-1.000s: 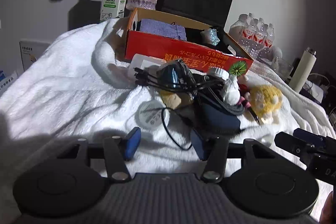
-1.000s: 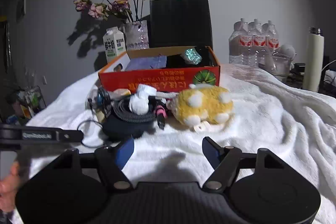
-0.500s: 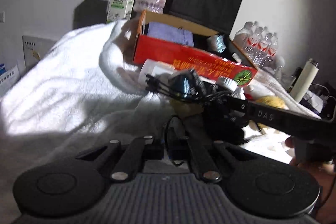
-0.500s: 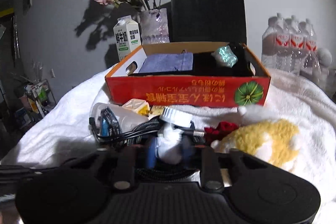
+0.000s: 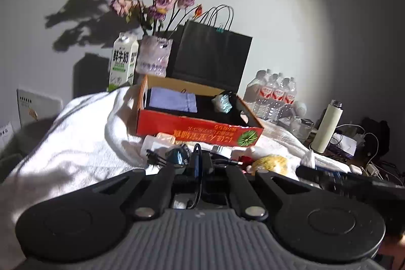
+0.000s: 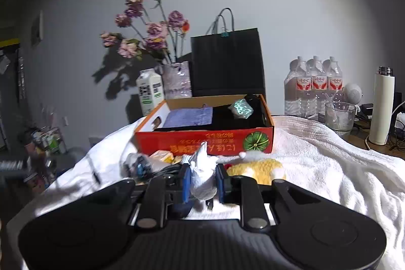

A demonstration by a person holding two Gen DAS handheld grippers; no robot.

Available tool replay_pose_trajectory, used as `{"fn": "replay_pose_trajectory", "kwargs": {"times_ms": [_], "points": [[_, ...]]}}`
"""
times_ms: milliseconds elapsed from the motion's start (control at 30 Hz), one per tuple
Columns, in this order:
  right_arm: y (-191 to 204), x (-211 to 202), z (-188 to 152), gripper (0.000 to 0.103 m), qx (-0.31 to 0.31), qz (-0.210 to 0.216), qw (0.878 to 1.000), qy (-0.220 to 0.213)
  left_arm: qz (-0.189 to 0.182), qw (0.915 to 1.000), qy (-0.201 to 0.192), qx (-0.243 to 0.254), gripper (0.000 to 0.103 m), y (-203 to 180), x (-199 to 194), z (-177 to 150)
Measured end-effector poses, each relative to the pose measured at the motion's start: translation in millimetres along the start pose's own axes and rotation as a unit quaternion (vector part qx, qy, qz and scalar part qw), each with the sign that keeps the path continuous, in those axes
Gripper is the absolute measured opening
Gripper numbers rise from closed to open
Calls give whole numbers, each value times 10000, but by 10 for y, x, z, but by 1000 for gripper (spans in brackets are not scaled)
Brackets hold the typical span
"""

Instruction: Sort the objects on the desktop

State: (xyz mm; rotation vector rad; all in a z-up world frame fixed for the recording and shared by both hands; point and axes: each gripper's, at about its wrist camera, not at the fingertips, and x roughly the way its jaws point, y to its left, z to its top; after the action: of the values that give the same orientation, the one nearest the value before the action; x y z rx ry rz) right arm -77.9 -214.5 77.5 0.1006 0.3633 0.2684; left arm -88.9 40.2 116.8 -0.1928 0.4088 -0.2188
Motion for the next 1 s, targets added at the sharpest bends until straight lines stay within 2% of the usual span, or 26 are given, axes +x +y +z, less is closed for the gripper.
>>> {"fn": "replay_pose_trajectory", "kwargs": {"times_ms": [200,333,467,600,700,800,900,1000], "points": [[61,-313,-146,20,-165,23,9999,4,14,10000,-23,59,3,-114,-149,-50],[49,-446,-109,20,-167,16,9998,-135,-8,9998,-139,105,3,-126,-210,22],[29,-568,89,20,-352,80,9985,-404,31,9993,-362,125,4,-71,-208,263],[-62,-491,479,20,-646,143,9965,-518,146,9981,-224,564,4,-29,61,624],[-153,-284,831,20,-769,229,9956,-481,142,9973,-98,710,4,19,385,922],[-206,94,1163,20,-845,336,9953,-337,177,9973,-11,720,4,63,814,1213],[-247,612,1498,20,-763,484,9958,-141,316,9965,105,760,4,65,1363,1481],[-273,1283,1786,20,-653,544,9963,129,279,9966,213,752,4,75,2024,1735]]}}
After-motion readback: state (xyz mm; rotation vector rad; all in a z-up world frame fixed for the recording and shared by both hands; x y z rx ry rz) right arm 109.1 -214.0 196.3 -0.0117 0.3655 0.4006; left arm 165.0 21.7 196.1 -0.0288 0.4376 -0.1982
